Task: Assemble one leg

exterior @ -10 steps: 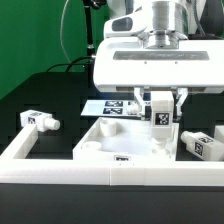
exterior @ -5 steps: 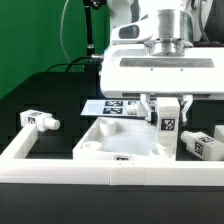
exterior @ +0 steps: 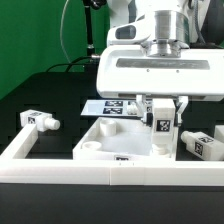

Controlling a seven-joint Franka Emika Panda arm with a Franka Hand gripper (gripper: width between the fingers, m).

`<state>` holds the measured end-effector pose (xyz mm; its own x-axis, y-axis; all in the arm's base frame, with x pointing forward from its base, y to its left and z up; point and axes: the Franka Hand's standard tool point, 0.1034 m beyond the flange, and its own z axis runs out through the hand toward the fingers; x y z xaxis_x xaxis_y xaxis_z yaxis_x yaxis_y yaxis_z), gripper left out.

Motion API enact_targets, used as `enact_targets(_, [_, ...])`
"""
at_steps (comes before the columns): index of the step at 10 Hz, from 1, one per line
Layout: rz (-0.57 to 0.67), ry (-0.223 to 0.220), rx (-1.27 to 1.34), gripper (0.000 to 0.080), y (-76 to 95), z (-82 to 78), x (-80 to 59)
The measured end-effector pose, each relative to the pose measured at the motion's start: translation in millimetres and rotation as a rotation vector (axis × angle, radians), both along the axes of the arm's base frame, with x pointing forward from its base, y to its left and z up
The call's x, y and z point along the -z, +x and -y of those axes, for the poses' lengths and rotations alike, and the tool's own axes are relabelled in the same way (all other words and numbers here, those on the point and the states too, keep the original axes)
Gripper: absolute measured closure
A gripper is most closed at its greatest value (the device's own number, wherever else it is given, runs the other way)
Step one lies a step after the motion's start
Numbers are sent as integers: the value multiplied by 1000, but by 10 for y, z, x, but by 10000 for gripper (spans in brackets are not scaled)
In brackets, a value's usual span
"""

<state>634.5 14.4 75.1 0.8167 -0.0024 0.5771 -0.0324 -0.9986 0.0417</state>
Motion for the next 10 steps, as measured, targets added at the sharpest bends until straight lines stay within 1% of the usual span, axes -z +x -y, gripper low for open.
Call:
enact_targets(2, [-11, -3, -3, 518, -32, -1, 84])
enact_targets(5, [-14, -5, -9, 518, -52, -50, 141])
enact_targets(9, [-25, -5, -10, 518, -56, -49, 153])
enact_targets(10, [-26, -5, -11, 337, -55, -48, 151])
